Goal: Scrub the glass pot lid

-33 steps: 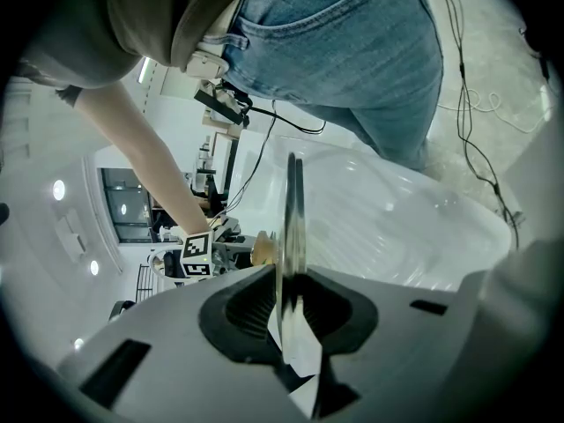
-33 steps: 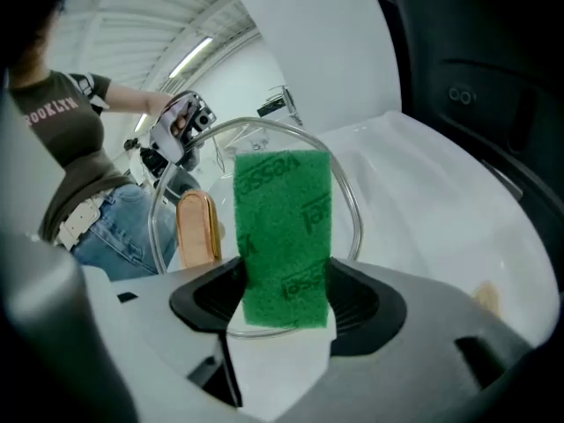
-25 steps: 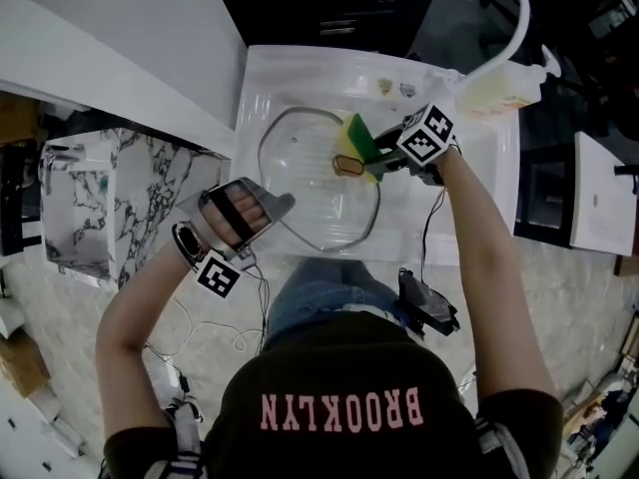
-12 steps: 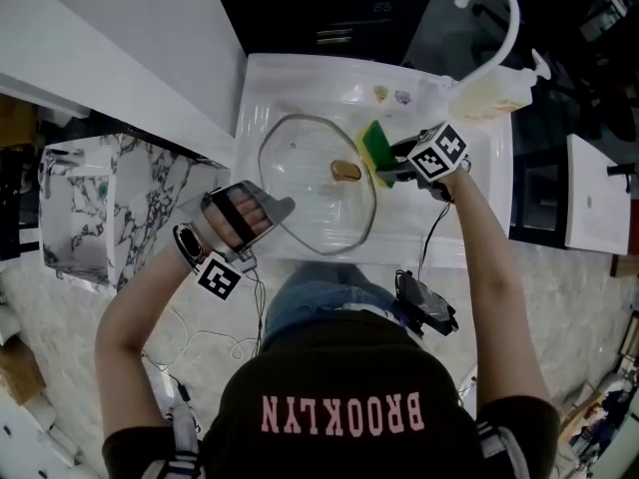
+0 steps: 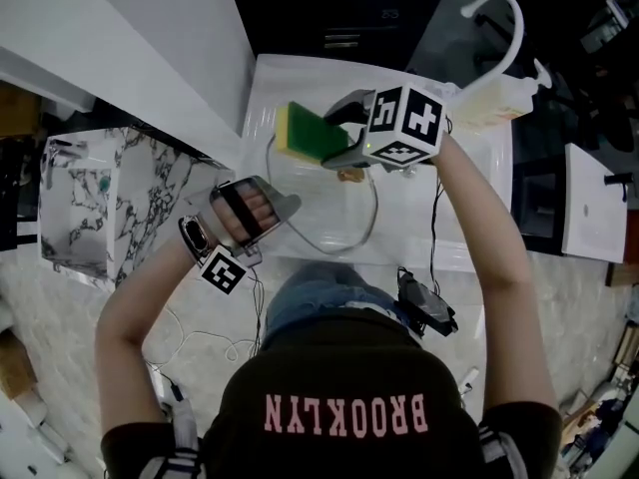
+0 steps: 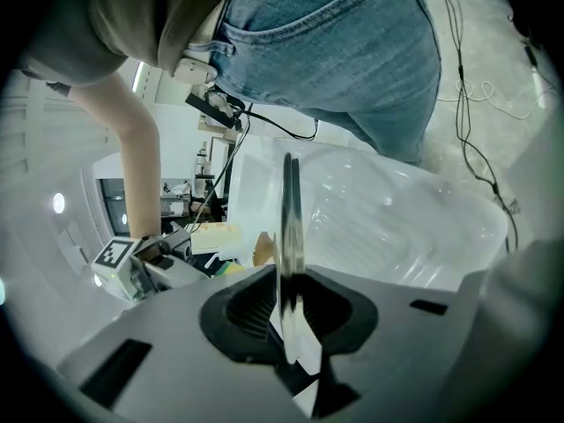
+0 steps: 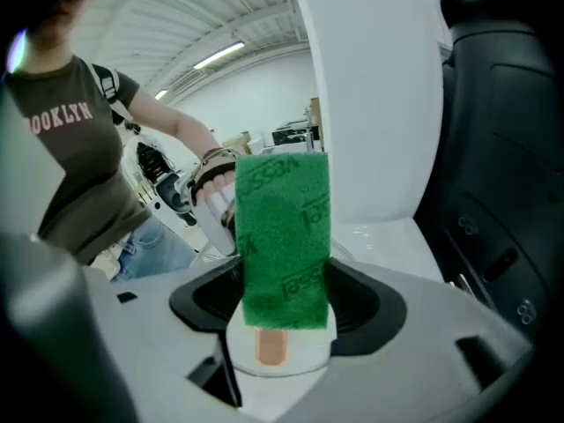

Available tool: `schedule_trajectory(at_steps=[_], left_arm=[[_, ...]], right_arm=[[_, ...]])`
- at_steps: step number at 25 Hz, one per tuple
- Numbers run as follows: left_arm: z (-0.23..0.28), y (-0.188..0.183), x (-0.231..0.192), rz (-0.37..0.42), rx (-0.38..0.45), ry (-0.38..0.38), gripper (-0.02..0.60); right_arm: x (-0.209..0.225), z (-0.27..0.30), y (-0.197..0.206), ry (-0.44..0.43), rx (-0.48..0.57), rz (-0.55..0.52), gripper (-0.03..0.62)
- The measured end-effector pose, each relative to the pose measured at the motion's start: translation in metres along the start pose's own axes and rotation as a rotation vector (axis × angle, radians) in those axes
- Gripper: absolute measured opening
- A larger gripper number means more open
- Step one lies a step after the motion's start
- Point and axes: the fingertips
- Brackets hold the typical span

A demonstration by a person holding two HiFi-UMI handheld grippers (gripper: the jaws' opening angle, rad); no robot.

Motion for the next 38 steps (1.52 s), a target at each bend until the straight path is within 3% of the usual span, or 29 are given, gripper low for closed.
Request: schedule_trajectory(at_steps=[2, 5, 7, 16, 19, 23, 29, 38], left_arm=[[0.0, 0.0, 0.0, 0.002, -0.001, -0.002, 0.058], [0.0, 0.0, -0.001, 0.003, -0.001, -0.004, 0.058], [0.0, 0.0, 0.0, 0.005, 0.0, -0.002, 0.058], [-0.001, 0.0, 0.007, 0.011, 0.003, 0.008, 0.065], [-0.002, 0.0, 0.009, 0.003, 0.0, 0.006, 0.066], [-0.001, 0.0, 0.008, -0.004, 0.001, 0.005, 0.066], [-0.003, -0.002, 0.012, -0.015, 0.009, 0.013, 0.067], [-0.001, -0.002, 0.013, -0.032, 0.015, 0.024, 0.071]], right_arm=[[-0.004, 0.019, -0.014, -0.05, -0.041, 0.008, 0.279], [0.004, 0.046, -0.009, -0.041, -0.146, 0.044, 0.279], [0.009, 0.058, -0.004, -0.036, -0.16, 0.084, 0.279], [0.013, 0.065, -0.014, -0.035, 0.111, 0.19, 0.282], [0.02, 0.066, -0.013, -0.025, 0.157, 0.265, 0.281], [0.039, 0.067, -0.01, -0.011, 0.176, 0.385, 0.281], [0.063, 0.077, 0.01, -0.071, 0.137, 0.601, 0.279], [0.088, 0.082, 0.041, -0.136, 0.119, 0.765, 0.279]])
Point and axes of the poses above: the fingertips, and each gripper's own axes: z forward along the fingers, x to its right, y out of its underside, and after that the axes turned 5 degrees about -x, right-handed
